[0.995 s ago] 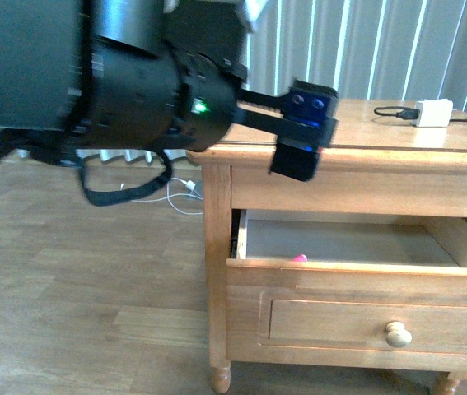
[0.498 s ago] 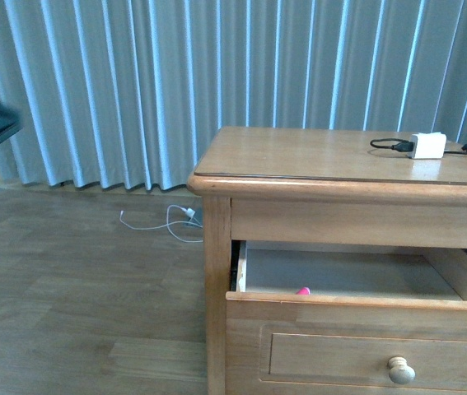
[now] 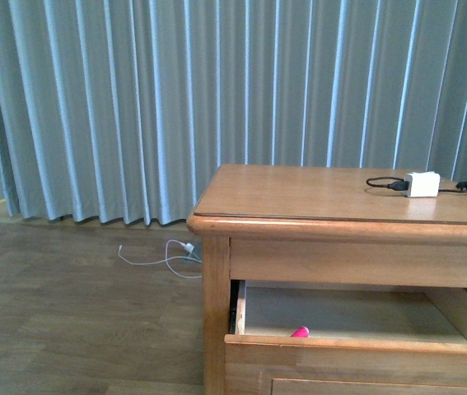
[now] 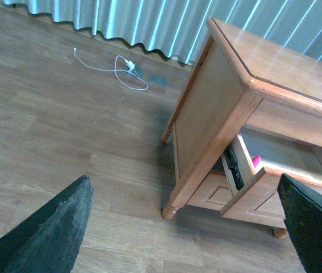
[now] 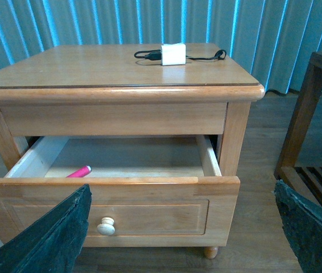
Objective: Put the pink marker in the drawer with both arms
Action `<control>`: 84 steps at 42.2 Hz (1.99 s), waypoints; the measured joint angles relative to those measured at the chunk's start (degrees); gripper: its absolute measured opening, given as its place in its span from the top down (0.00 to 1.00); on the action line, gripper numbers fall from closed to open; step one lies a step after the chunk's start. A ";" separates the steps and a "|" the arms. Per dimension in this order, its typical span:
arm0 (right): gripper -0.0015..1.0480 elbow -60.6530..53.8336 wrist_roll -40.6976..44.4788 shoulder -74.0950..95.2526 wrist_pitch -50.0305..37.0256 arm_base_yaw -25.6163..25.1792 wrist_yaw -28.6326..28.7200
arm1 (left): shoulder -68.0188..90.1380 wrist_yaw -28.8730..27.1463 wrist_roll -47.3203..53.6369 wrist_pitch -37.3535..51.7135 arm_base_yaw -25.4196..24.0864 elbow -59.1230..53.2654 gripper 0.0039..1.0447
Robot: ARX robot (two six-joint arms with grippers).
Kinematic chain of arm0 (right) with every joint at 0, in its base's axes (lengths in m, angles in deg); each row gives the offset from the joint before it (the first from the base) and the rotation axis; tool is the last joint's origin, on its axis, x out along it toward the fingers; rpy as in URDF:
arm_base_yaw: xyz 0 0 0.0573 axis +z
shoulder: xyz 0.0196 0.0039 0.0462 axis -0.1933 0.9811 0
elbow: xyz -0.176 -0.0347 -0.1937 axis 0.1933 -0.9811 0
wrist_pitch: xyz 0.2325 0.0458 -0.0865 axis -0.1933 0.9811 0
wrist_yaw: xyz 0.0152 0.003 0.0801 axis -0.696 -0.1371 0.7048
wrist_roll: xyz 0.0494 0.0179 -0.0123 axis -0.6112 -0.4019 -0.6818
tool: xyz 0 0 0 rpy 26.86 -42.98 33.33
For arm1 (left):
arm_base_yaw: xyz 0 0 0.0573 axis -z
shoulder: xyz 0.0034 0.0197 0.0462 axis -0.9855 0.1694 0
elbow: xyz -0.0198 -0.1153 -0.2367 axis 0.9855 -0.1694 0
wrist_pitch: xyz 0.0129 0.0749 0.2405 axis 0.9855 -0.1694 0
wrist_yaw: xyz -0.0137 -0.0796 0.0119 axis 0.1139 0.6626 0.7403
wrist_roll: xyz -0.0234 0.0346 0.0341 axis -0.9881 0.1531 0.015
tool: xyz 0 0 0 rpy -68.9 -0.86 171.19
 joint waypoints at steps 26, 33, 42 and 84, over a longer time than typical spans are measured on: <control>0.08 0.00 0.00 0.00 0.00 0.00 0.02 | -10.75 -5.18 15.76 3.32 1.16 -8.59 0.96; 0.08 0.00 0.02 0.00 0.00 0.00 0.02 | -15.69 -5.27 15.80 0.24 1.20 -9.92 0.96; 0.08 -0.02 0.02 0.00 0.02 0.00 0.02 | -23.08 -5.18 15.82 -6.64 1.20 -9.92 0.96; 0.08 30.99 -0.98 59.82 13.70 1.31 4.81 | -23.19 -5.18 15.96 -6.67 1.20 -9.92 0.06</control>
